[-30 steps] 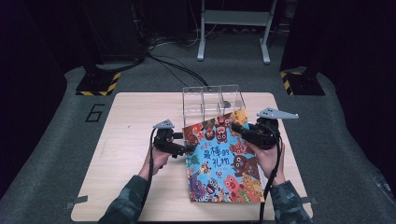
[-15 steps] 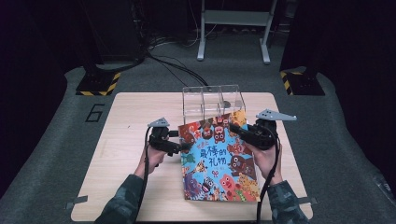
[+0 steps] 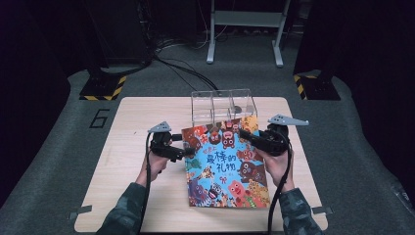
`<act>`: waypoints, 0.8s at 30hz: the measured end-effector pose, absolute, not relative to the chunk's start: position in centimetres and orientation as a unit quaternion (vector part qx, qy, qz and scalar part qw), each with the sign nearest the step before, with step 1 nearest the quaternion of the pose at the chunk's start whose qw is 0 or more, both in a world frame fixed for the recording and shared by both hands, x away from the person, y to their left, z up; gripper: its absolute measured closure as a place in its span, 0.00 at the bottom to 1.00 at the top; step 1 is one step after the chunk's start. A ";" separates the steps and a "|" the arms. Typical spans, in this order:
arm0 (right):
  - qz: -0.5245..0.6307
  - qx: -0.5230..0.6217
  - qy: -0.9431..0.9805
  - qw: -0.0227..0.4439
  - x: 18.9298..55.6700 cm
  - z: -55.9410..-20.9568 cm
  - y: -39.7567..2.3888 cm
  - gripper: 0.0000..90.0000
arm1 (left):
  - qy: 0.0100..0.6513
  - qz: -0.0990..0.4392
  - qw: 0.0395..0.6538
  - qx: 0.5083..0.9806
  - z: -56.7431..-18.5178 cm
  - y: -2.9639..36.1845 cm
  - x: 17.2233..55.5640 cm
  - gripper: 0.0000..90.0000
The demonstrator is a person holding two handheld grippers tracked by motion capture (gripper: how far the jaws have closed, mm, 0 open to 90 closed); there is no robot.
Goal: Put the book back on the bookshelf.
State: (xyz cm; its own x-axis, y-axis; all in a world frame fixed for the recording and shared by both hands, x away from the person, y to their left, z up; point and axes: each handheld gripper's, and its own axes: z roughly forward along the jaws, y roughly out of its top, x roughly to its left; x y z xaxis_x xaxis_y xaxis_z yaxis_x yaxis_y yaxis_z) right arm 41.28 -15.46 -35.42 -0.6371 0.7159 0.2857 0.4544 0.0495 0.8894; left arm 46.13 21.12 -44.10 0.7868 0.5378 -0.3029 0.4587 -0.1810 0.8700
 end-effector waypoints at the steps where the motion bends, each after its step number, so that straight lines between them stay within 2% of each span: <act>1: 0.558 0.410 0.713 0.113 41.3 -35.5 -15.5 0.81 | 0.321 0.045 0.548 0.771 -43.8 21.2 46.1 0.06; 24: 0.544 0.423 0.717 0.103 42.6 -36.2 -15.8 0.72 | 0.301 0.073 0.549 0.777 -42.3 22.3 45.4 0.09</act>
